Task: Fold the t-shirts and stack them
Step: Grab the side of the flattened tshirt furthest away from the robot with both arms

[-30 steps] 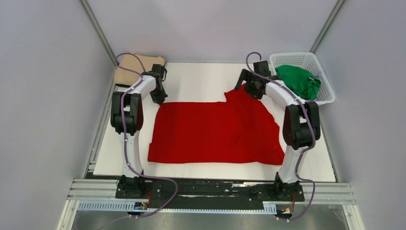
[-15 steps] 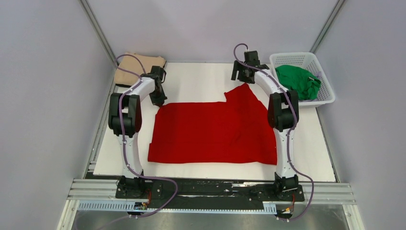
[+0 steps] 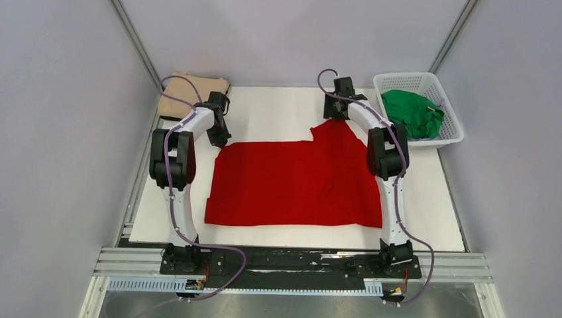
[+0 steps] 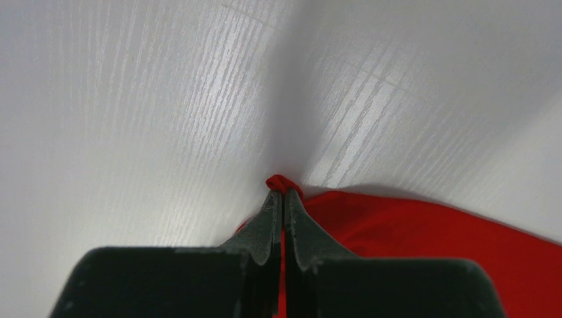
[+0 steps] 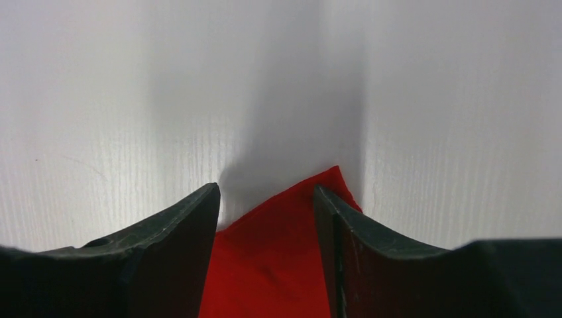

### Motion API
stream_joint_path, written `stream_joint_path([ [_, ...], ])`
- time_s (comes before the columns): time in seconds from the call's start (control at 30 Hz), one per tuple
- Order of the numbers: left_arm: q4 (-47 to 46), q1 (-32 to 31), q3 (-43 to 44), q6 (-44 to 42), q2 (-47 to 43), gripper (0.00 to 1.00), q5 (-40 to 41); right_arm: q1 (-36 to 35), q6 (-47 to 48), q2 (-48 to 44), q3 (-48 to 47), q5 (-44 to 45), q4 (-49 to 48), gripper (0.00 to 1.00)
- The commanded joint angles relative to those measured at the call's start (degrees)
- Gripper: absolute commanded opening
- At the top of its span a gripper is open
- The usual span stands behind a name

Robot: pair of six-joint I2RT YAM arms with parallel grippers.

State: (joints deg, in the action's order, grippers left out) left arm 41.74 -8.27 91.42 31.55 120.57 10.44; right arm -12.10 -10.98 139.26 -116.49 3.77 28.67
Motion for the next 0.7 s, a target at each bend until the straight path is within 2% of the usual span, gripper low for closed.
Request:
stream_joint_path([
  [0.0, -0.76, -0.25, -0.44, -0.31, -4.34, 0.00, 0.48, -0.25, -0.01, -2.86, 4.12, 2.97, 1.83, 0.54],
  [0.27, -0.80, -0.25, -1.26, -0.17, -5.23, 0.00, 0.62, -0.25, -0.68, -5.09, 6.99, 5.05, 1.80, 0.33],
  [0.47, -0.75, -0.25, -1.36, -0.18, -5.48, 0.00, 0.43, -0.61, -1.07, -6.13, 8.03, 6.17, 1.35, 0.02],
  [0.67, -0.71, -0.30, -1.68, -0.26, -7.25, 0.00, 0.37, -0.85, -1.85, -9.98, 9.67, 7.08, -1.78, 0.00],
])
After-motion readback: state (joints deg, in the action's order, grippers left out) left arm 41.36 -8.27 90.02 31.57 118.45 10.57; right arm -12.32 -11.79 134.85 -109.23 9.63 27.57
